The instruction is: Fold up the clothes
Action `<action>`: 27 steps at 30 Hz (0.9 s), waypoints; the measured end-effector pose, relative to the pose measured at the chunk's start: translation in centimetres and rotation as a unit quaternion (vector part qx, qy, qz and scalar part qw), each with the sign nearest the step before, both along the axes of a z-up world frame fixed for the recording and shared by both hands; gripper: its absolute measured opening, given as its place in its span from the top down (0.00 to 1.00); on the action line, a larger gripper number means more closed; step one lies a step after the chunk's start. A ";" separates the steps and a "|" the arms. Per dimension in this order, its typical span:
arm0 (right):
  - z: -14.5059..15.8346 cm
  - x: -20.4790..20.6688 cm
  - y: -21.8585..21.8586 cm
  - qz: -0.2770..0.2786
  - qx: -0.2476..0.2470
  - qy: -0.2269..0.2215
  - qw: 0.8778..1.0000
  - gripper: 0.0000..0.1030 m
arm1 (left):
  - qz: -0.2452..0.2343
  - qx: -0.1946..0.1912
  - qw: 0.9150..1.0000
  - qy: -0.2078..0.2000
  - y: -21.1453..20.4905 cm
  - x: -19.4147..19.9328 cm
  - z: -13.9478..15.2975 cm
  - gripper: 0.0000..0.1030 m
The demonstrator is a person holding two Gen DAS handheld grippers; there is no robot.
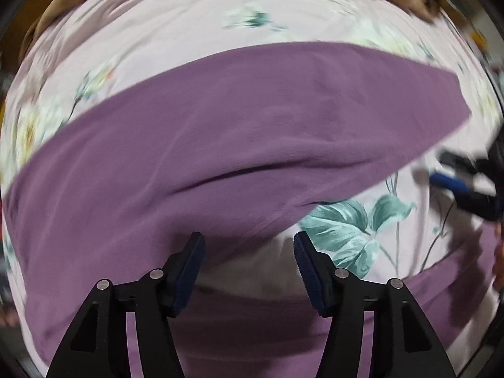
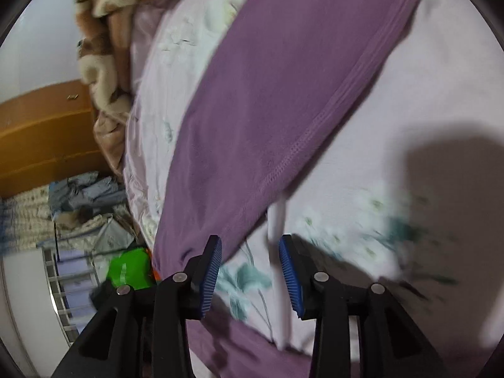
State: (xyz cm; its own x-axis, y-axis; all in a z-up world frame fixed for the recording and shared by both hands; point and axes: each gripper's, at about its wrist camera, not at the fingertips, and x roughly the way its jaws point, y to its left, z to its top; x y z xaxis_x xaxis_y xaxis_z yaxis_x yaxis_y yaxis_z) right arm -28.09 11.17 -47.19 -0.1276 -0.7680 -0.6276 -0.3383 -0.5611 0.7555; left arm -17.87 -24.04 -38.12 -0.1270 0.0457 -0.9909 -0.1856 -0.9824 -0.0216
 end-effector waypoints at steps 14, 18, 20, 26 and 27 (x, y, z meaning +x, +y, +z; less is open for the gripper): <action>-0.1 -1.4 -1.9 -0.009 0.025 0.012 1.000 0.96 | -0.069 0.027 0.997 0.016 0.0 1.5 -0.8 0.98; 0.4 -1.1 -1.7 -0.014 0.033 0.013 0.999 0.96 | -0.095 0.037 0.995 0.017 -0.2 2.5 0.0 1.00; 0.3 -1.1 -1.5 -0.013 0.040 0.009 0.999 0.96 | -0.096 0.029 0.995 0.021 -0.7 2.8 0.1 1.00; -0.3 -0.6 -1.1 -0.047 0.040 -0.007 0.998 0.69 | -0.084 0.027 0.996 0.025 -1.1 1.9 -0.9 0.80; -0.4 -0.5 -1.2 -0.047 0.039 -0.008 0.998 0.69 | -0.089 0.029 0.995 0.026 -0.7 1.7 -1.1 0.74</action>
